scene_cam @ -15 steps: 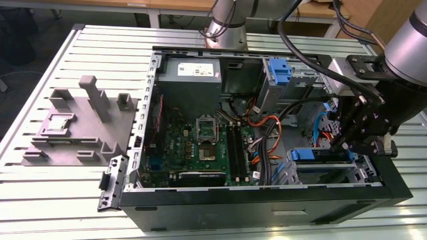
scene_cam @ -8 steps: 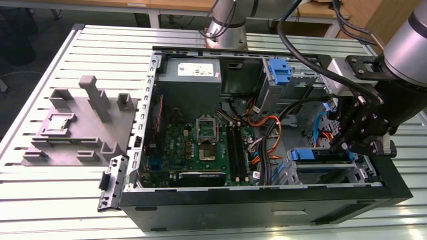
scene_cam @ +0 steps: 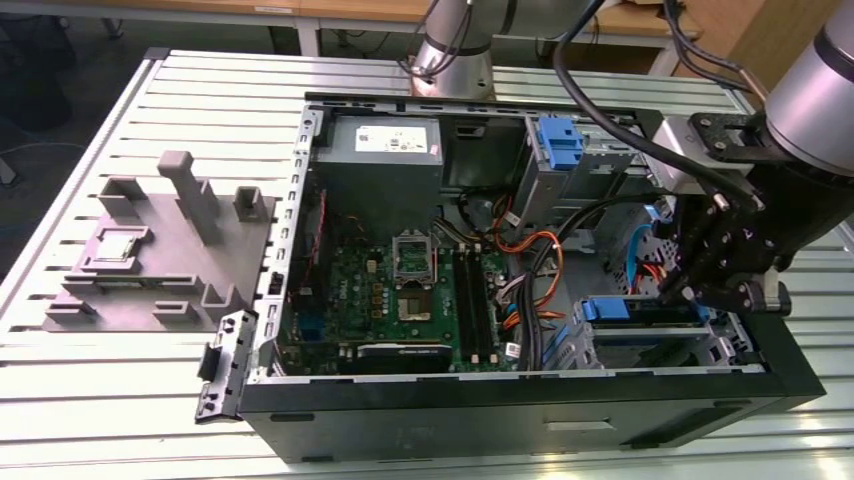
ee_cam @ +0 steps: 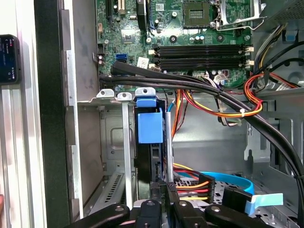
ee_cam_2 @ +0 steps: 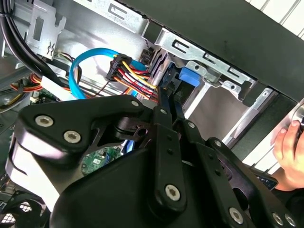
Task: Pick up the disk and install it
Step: 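Insert the first disk wire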
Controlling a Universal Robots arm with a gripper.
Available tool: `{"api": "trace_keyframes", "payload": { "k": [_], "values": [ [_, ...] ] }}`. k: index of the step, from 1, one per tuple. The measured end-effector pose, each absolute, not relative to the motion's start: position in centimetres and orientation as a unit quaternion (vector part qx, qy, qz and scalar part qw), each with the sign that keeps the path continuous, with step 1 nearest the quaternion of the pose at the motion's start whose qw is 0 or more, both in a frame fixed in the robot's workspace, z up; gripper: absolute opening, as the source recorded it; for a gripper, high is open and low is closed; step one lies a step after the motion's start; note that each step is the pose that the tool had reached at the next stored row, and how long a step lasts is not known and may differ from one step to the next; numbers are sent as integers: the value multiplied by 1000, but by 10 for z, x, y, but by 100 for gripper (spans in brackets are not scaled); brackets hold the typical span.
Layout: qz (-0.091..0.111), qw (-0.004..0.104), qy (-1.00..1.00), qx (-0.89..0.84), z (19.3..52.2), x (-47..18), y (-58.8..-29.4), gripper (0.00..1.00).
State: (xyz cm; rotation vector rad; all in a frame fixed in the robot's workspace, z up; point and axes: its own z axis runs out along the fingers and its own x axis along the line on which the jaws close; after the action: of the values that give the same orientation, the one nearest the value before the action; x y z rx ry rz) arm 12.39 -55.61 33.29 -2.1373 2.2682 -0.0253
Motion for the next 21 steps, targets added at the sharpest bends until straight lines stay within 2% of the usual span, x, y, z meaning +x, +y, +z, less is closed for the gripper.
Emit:
{"api": "trace_keyframes", "payload": {
  "k": [13,15,16,21],
  "values": [
    [-8,13,728,-686,329,124,-556,16],
    [-8,13,728,-686,330,124,-556,18],
    [-8,12,728,-686,332,124,-556,24],
    [-8,13,728,-686,337,124,-556,24]
  ]
}}
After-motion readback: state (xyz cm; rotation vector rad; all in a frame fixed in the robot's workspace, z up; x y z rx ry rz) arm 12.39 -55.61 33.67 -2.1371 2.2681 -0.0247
